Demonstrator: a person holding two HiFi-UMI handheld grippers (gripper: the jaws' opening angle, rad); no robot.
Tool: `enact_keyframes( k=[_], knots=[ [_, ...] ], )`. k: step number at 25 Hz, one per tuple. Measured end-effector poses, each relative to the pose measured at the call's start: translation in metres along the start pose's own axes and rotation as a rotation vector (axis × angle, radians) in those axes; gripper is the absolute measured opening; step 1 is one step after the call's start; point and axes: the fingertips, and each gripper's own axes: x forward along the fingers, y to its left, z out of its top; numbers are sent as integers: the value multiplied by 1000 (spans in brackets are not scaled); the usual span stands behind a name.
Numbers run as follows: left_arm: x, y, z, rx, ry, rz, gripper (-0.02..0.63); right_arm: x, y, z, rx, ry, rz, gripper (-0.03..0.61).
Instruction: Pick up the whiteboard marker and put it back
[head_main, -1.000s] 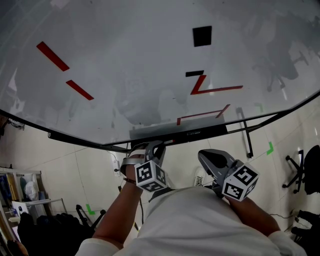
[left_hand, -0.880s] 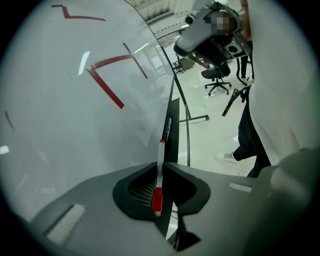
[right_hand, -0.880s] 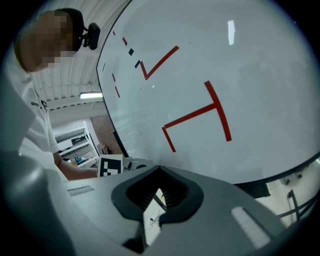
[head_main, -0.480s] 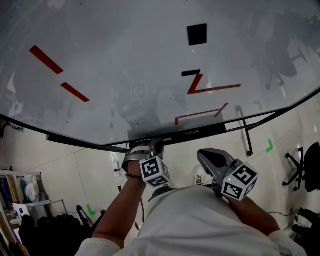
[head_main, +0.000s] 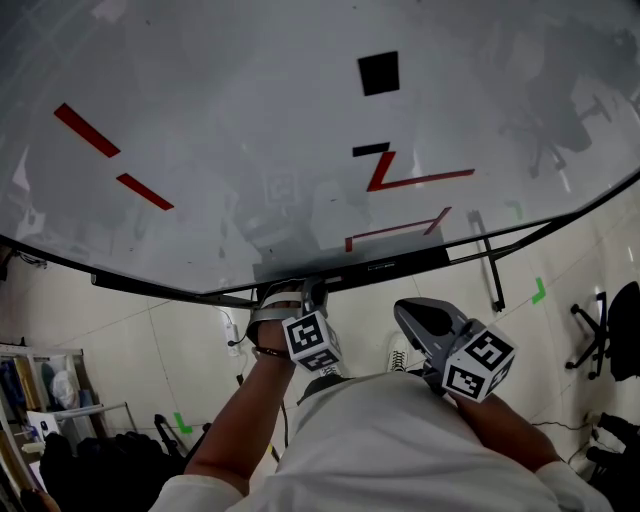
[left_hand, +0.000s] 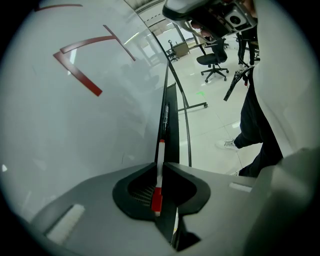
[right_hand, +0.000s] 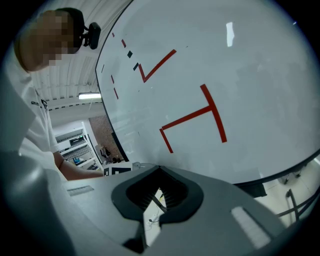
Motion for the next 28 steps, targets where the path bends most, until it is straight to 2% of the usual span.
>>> enact_keyframes(
  k=[15,21,24,28],
  knots=[
    [4,-3,-6,7,22,-3,55,-3,-2,1,-1,-7,-2,2],
    [-3,-1,-2,-30,-3,-7,52,-2,0,0,-1,-1,5,2],
    [-7,3,0,-57,-24,13,17,-1,1,0,-3,-1,8,2],
    [-12,6,3,-102,-43,18,17,0,1,0,-3,0,9,2]
  ],
)
